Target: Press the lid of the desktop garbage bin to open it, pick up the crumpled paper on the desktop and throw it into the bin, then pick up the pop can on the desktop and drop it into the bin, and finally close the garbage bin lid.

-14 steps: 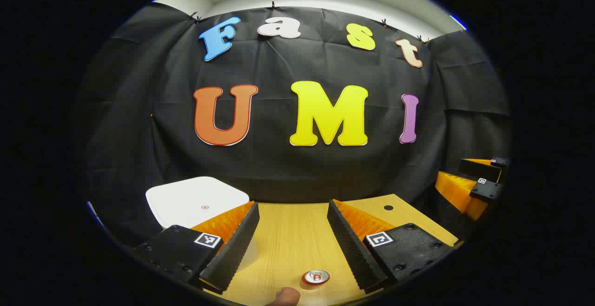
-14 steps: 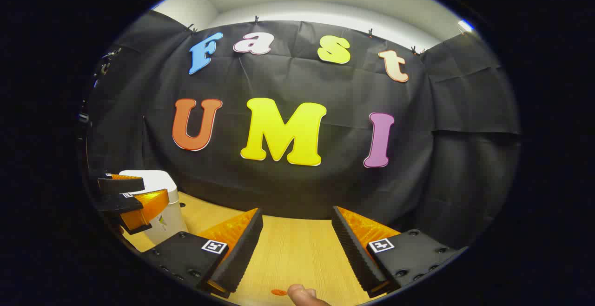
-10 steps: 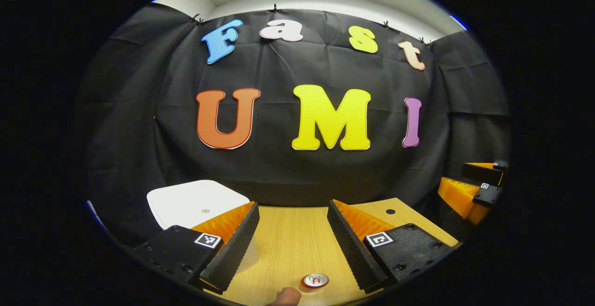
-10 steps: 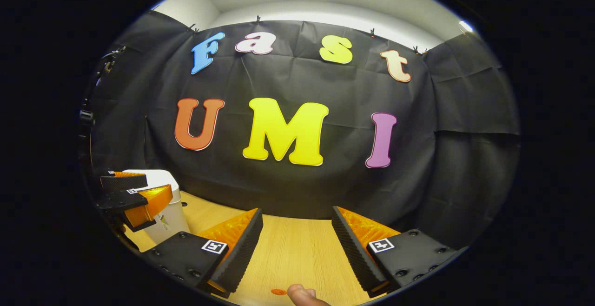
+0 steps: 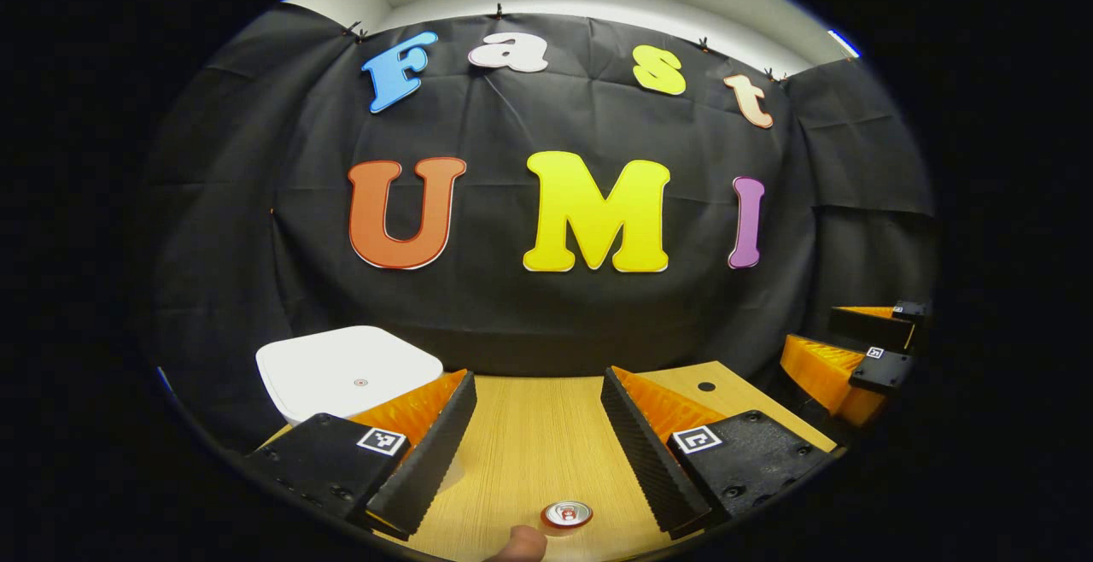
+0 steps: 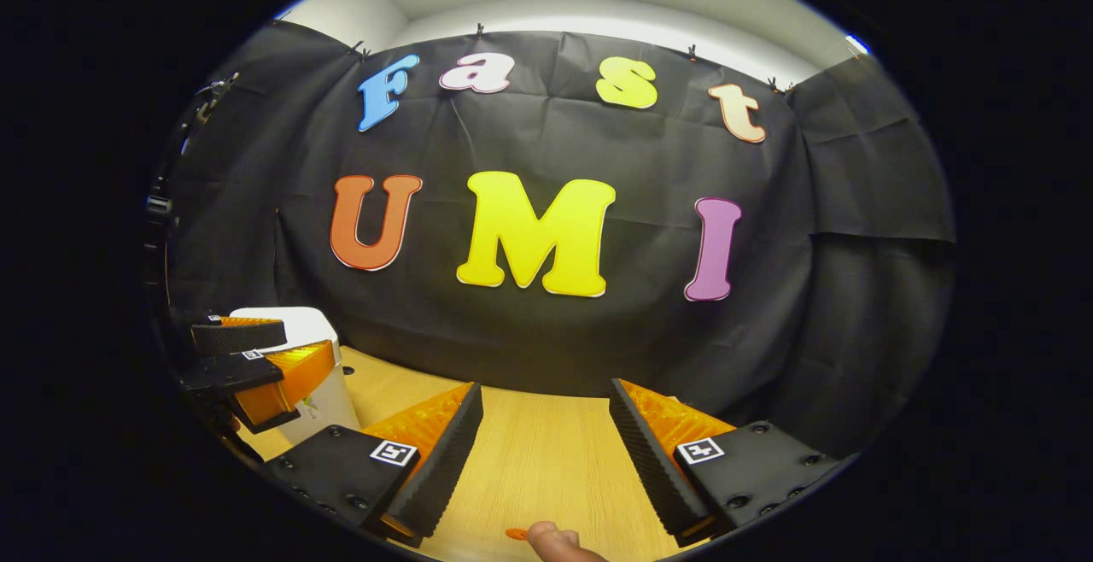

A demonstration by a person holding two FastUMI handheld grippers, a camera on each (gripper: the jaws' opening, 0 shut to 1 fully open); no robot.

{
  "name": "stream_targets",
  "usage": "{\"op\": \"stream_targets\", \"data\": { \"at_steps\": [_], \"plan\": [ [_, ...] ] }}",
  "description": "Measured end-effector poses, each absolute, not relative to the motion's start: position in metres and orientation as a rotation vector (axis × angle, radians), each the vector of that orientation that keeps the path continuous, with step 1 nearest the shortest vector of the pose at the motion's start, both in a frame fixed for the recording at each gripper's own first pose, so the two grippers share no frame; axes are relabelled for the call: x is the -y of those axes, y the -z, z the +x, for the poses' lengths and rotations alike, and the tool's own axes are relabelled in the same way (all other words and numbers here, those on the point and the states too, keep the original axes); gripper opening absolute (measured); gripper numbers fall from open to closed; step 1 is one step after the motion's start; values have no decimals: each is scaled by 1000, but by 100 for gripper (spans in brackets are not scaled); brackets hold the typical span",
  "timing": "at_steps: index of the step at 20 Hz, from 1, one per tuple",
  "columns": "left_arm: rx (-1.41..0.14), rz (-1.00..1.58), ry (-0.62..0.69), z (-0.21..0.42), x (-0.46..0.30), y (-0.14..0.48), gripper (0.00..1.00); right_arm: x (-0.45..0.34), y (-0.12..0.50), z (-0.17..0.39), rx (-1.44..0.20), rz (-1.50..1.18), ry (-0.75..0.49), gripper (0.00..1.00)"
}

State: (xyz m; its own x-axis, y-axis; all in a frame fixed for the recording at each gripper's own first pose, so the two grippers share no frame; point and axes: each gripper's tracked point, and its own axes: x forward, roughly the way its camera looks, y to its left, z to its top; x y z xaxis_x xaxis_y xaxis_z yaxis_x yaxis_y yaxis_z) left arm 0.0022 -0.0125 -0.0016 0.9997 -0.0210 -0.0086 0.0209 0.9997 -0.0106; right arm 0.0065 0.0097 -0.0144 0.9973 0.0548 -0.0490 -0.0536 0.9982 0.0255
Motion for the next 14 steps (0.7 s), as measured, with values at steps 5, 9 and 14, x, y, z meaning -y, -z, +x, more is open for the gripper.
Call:
{"op": "stream_targets", "data": {
  "at_steps": [5, 9, 14],
  "plan": [
    [12, 3, -19, 4, 0, -3, 98, -6, 18, 10, -67, 44, -48, 94],
    [27, 16, -58, 9, -18, -6, 97, 0, 19, 13, -69, 45, -25, 94],
    [24, 34, -146, 17, -55, -3, 97, -7, 28, 14, -96, 40, -42, 94]
  ]
}}
